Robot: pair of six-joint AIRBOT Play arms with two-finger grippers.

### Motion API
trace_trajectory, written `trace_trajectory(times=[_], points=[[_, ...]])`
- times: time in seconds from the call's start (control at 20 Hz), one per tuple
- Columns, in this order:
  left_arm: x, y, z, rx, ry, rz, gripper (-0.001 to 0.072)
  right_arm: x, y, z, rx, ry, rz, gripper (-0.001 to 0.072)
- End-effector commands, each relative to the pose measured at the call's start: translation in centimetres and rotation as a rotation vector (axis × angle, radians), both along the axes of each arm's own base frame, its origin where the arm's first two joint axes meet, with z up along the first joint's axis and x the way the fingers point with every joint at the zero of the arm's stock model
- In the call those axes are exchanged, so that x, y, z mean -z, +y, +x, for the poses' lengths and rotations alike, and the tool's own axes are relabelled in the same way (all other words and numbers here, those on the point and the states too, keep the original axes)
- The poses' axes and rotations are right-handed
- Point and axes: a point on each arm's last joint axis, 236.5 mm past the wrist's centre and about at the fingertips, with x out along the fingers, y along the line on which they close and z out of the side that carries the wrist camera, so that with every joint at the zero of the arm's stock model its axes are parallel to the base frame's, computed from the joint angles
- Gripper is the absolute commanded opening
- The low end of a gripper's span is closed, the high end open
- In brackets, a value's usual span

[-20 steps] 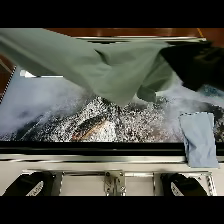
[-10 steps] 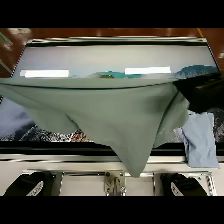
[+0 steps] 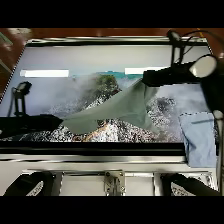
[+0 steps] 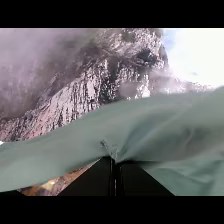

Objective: Fold the shirts.

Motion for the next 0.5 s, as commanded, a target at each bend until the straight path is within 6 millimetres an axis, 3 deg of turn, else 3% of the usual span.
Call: trace_trajectory(times=[0.0,0.05,0.1,0.2,0.25,0.35,0.45], points=[[4.6,-2.1,0.0,-0.062,0.081,-0.144,0.0035,7.7,2.0,2.7,0.039,0.175,0.084,0.0205],[5.1,-2.3,0.1,-0.072,0.094,-0.155,0.0035,9.1,2.0,2.6,0.034,0.210,0.075,0.0422],[5.5,-2.3,0.3,-0.077,0.102,-0.154,0.0035,10.0,1.8,2.0,0.005,0.237,0.055,0.0562],[5.7,-2.2,0.9,-0.090,0.093,-0.156,0.0035,10.4,-1.4,0.6,-0.033,0.270,-0.048,0.0569],[5.6,-2.2,1.1,-0.094,0.087,-0.157,0.0035,10.8,-4.8,-0.7,-0.025,0.315,-0.142,0.0570],[5.6,-2.2,1.2,-0.095,0.086,-0.158,0.0035,11.8,-11.9,-5.3,0.016,0.535,-0.241,0.0599],[5.6,-2.2,1.2,-0.095,0.087,-0.158,0.0036,13.0,-16.6,-10.1,0.089,0.757,-0.171,0.0634]])
